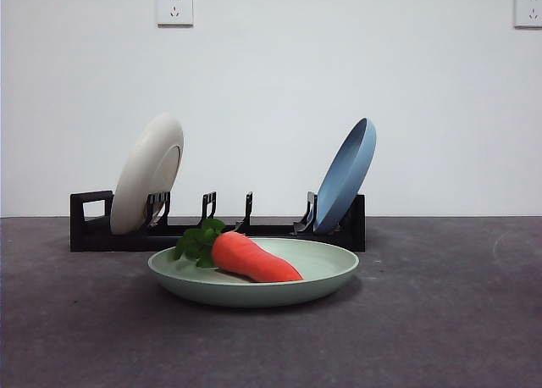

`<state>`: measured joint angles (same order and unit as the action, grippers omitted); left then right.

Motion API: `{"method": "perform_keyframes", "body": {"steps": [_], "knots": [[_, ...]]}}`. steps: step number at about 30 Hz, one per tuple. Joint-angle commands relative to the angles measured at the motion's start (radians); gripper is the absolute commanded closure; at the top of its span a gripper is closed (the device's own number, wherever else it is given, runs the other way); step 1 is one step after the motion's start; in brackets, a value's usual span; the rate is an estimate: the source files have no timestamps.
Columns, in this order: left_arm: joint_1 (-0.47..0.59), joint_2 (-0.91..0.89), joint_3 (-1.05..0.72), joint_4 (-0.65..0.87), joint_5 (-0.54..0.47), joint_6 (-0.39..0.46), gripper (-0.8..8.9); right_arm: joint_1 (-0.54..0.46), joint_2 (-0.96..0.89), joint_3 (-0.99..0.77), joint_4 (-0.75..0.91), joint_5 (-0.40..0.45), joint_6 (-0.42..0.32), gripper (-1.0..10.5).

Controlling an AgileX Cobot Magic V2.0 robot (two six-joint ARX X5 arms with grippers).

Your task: Take the green plate from the plate rack,put the plate on the table,take the carrot from the table,put the carrot in the plate

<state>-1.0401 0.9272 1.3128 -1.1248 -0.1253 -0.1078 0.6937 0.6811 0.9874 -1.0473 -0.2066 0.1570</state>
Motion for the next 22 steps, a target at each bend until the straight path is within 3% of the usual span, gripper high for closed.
{"method": "perform_keyframes", "body": {"steps": [1,11,14,18,22], "knots": [[-0.002,0.000,-0.001,0.002,-0.003,-0.004,8.16,0.002,-0.002,-0.001,0.006,0.003,-0.008,9.4],[-0.004,-0.001,-0.001,0.008,-0.006,0.001,8.16,0.002,-0.002,-0.001,0.006,0.003,-0.008,9.4],[0.034,-0.015,-0.001,0.044,-0.092,0.036,8.16,0.002,-0.002,-0.001,0.006,0.003,-0.008,9.4],[0.182,-0.045,-0.004,0.214,-0.097,0.193,8.16,0.002,-0.002,-0.001,0.006,0.003,-0.008,9.4],[0.457,-0.104,-0.005,0.430,0.066,0.233,8.16,0.002,-0.002,-0.001,0.006,0.003,-0.008,9.4]]}}
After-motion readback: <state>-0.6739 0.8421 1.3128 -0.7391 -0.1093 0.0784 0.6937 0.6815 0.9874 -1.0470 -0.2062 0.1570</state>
